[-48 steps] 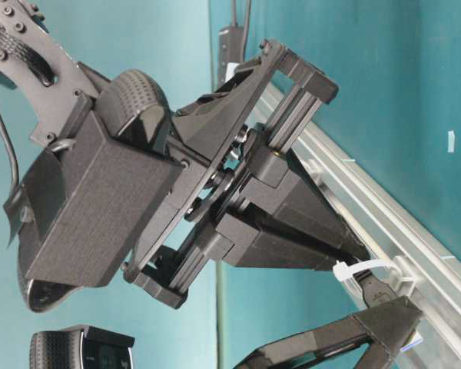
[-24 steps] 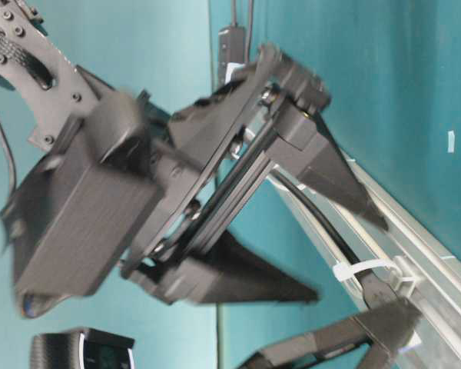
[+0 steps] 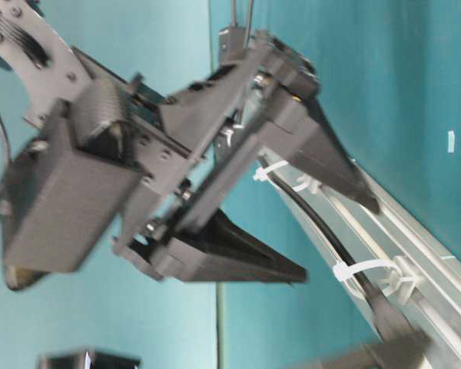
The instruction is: Pass the USB cable through three rings with both arms.
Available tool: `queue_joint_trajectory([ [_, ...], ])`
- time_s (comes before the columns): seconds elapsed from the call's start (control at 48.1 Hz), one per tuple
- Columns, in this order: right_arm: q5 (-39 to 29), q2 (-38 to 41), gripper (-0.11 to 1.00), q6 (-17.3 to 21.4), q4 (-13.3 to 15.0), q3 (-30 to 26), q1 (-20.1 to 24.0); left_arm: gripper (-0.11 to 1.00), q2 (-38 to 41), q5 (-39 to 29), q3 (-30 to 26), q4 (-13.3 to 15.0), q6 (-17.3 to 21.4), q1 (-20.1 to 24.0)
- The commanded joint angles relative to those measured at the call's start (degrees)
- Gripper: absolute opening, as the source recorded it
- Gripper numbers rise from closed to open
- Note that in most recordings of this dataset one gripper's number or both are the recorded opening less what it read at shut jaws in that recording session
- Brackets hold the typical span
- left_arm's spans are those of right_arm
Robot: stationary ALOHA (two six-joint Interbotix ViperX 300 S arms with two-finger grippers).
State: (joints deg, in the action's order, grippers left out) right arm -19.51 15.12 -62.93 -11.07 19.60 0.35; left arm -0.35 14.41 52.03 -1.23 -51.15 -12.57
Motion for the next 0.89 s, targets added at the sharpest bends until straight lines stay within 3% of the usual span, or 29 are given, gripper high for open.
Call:
queue_joint_trajectory([
  [0.0, 0.26, -1.14, 0.94, 1.41, -0.09, 0.09, -0.53, 0.11, -2.02, 0.53, 0.53, -0.09, -2.11, -1.76],
  [0.166, 0.53, -2.02, 0.94, 2.20, 0.00, 1.14, -1.23, 0.11, -4.48, 0.35, 1.58, -0.26, -3.08, -3.96],
  [0.873, 1.05, -2.20, 0.94, 3.25, 0.09, 1.14, -1.23, 0.11, -6.86, 0.35, 3.16, -0.26, -2.90, -4.04],
])
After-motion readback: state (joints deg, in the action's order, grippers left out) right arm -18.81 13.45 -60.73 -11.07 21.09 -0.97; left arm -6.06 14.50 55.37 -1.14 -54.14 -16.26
